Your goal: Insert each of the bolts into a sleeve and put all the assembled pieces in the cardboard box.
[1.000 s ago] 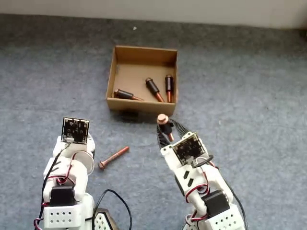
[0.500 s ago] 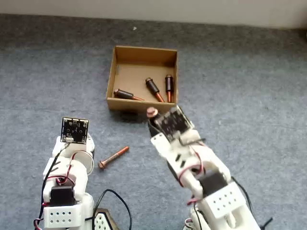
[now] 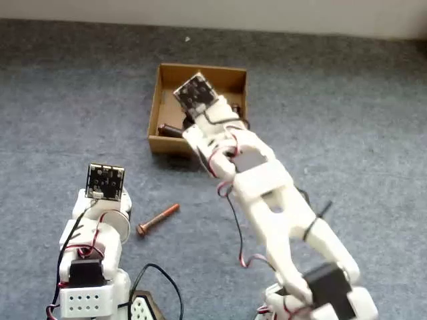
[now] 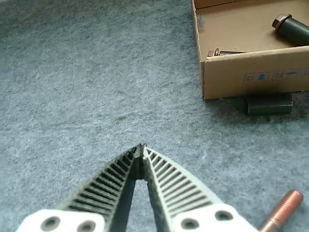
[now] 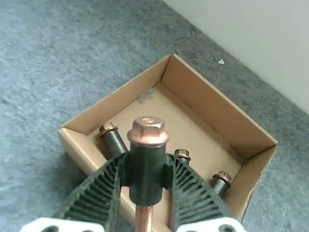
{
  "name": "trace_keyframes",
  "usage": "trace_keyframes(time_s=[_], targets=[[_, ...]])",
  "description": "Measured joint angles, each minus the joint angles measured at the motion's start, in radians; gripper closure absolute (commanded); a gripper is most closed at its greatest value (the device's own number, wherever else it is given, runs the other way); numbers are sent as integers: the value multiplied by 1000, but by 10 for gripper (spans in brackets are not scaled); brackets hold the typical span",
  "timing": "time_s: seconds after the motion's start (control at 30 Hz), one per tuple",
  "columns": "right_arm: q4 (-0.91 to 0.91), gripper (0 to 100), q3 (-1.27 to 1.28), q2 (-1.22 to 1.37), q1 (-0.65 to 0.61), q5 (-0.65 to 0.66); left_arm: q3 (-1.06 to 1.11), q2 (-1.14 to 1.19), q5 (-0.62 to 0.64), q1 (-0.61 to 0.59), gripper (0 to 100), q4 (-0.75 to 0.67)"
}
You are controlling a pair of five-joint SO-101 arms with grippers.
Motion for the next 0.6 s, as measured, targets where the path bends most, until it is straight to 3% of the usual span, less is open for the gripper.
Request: trace_keyframes(time_s=[0.33, 0.6], targets=[[-137, 989, -229, 450, 18, 2, 3, 0, -55, 0, 982, 0], [-140, 948, -325, 582, 25, 95, 3, 0, -55, 0, 982, 0]])
